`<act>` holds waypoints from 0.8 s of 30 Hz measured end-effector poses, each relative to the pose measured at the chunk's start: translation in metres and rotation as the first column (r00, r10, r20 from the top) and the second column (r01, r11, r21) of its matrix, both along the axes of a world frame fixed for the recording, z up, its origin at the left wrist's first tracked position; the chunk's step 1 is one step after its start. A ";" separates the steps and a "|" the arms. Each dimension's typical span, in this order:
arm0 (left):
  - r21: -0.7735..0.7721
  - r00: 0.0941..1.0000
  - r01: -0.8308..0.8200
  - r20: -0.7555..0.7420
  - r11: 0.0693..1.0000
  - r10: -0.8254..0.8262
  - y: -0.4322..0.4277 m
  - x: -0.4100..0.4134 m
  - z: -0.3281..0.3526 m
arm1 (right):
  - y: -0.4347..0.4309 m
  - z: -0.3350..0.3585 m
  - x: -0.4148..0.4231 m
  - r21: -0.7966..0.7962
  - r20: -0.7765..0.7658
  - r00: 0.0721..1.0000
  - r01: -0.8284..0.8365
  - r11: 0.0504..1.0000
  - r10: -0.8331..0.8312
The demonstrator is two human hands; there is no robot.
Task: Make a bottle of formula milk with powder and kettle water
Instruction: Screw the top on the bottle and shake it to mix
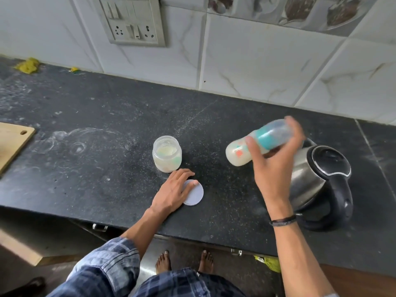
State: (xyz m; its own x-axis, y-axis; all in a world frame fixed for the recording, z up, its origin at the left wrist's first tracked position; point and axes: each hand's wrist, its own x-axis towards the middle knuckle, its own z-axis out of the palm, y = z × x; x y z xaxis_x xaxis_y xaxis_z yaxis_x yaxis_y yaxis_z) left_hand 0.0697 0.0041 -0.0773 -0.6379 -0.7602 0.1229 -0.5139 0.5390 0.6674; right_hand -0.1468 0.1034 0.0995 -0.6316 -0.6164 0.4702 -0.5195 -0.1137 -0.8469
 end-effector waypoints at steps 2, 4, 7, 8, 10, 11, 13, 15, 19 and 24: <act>0.000 1.000 -0.006 0.009 1.000 0.006 -0.001 0.000 0.000 | 0.001 0.003 0.005 -0.152 -0.007 0.997 0.073 0.986 -0.075; -0.008 1.000 -0.005 0.006 1.000 0.005 -0.001 0.001 -0.002 | -0.002 -0.001 0.002 -0.076 -0.091 0.993 0.069 0.995 -0.075; -0.007 1.000 0.005 0.003 1.000 -0.005 -0.001 0.001 -0.002 | -0.002 0.001 -0.001 0.261 -0.063 0.996 -0.041 0.964 0.059; -0.002 1.000 0.009 0.004 1.000 -0.009 -0.001 0.000 -0.002 | 0.001 0.001 -0.001 0.204 -0.050 0.997 -0.040 0.978 0.051; -0.005 1.000 0.002 0.012 1.000 -0.002 -0.001 0.000 -0.001 | 0.005 0.004 0.003 -0.029 0.011 1.000 0.013 1.000 -0.012; -0.004 1.000 -0.001 0.017 1.000 0.002 -0.002 -0.001 -0.001 | 0.006 0.003 0.006 -0.098 0.015 0.999 0.037 0.994 -0.036; -0.009 1.000 -0.004 0.019 1.000 0.004 -0.002 0.000 -0.003 | 0.002 0.001 0.006 -0.069 -0.058 0.997 0.056 0.996 -0.060; -0.016 1.000 -0.002 0.016 1.000 0.002 -0.001 0.001 -0.003 | -0.003 0.001 0.004 0.184 -0.096 0.995 0.030 0.982 -0.012; -0.002 1.000 0.001 0.018 1.000 -0.001 -0.001 0.000 -0.001 | 0.005 0.006 0.002 -0.014 -0.042 0.999 0.025 1.000 -0.025; -0.013 1.000 0.003 0.016 1.000 -0.003 0.000 0.002 0.000 | -0.004 0.003 0.001 0.150 -0.182 0.983 0.037 0.988 -0.010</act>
State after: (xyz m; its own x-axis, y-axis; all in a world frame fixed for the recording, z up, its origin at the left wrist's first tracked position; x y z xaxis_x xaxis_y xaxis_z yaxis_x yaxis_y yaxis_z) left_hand 0.0714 0.0041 -0.0776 -0.6424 -0.7566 0.1225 -0.5228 0.5494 0.6518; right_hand -0.1459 0.0996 0.1021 -0.5602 -0.6755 0.4794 -0.6662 0.0235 -0.7454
